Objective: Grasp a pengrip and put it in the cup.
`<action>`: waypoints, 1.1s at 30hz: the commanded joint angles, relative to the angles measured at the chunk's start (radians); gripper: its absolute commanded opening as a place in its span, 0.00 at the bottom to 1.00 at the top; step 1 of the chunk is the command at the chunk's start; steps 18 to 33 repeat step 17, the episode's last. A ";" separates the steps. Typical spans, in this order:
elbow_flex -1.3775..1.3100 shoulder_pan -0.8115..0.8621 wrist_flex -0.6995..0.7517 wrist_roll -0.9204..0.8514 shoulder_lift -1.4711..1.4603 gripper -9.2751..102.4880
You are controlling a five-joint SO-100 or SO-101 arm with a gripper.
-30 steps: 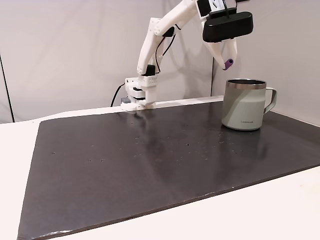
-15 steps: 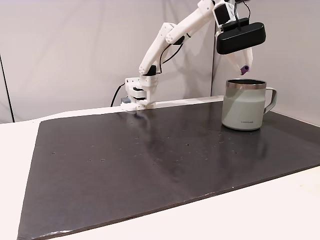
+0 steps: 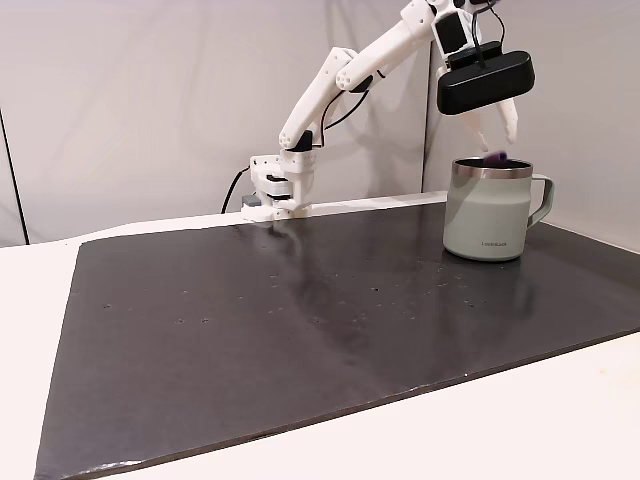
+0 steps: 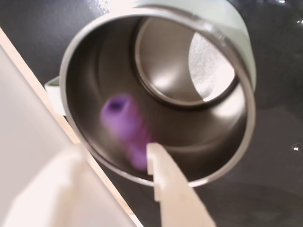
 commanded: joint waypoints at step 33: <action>-0.011 0.035 -0.002 0.005 0.058 0.37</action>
